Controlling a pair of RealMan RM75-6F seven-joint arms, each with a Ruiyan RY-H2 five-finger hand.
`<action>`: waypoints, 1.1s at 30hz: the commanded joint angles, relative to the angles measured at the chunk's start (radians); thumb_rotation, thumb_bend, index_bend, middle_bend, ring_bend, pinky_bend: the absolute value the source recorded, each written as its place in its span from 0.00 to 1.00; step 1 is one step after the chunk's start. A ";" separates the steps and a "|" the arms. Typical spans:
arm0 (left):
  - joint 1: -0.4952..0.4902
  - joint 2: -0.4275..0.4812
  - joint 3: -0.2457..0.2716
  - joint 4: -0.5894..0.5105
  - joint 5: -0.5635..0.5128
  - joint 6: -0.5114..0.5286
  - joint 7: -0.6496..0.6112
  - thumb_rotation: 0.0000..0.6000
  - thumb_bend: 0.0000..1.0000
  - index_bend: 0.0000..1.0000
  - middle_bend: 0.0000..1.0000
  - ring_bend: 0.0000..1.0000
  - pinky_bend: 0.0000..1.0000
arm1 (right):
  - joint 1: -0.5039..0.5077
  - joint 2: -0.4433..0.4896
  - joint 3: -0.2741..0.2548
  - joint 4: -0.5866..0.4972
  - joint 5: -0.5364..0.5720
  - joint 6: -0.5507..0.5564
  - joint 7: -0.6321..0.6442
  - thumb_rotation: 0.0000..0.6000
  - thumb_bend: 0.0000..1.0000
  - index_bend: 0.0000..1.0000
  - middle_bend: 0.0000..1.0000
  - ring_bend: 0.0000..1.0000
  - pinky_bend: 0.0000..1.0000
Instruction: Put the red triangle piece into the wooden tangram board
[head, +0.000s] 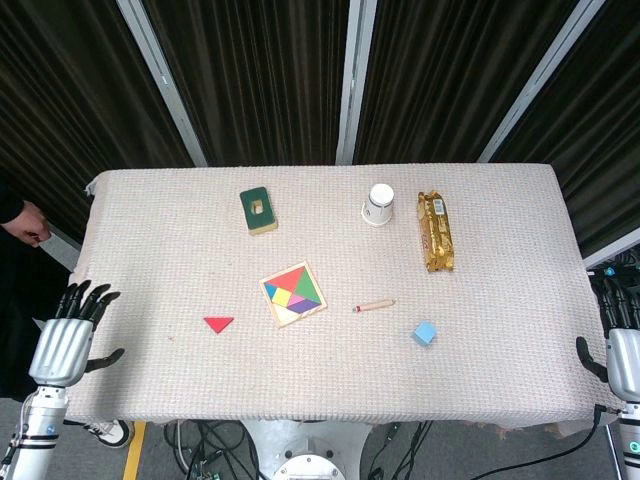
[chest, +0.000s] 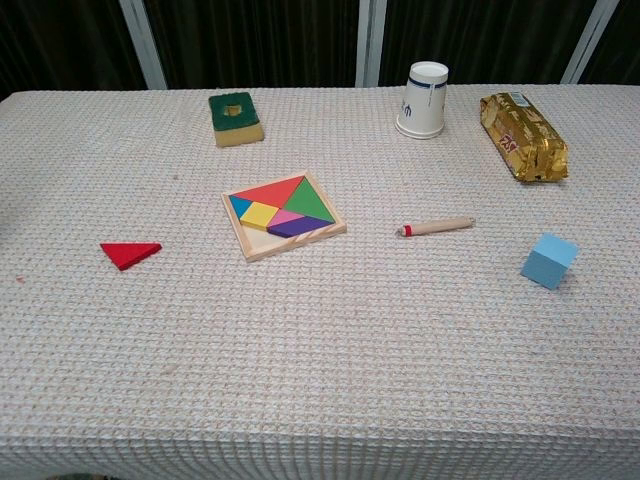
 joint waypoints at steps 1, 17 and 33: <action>0.000 -0.001 0.001 0.001 0.000 -0.002 -0.001 1.00 0.09 0.19 0.12 0.00 0.01 | -0.001 0.000 0.000 0.000 0.000 0.001 0.001 1.00 0.29 0.00 0.00 0.00 0.00; -0.015 -0.008 0.013 -0.023 0.022 -0.026 -0.049 1.00 0.08 0.19 0.12 0.00 0.01 | 0.002 0.005 0.003 -0.003 0.006 -0.005 0.007 1.00 0.29 0.00 0.00 0.00 0.00; -0.125 -0.180 -0.016 0.024 -0.020 -0.190 -0.033 1.00 0.08 0.19 0.11 0.00 0.01 | 0.015 0.010 0.005 -0.016 -0.008 -0.012 0.010 1.00 0.29 0.00 0.00 0.00 0.00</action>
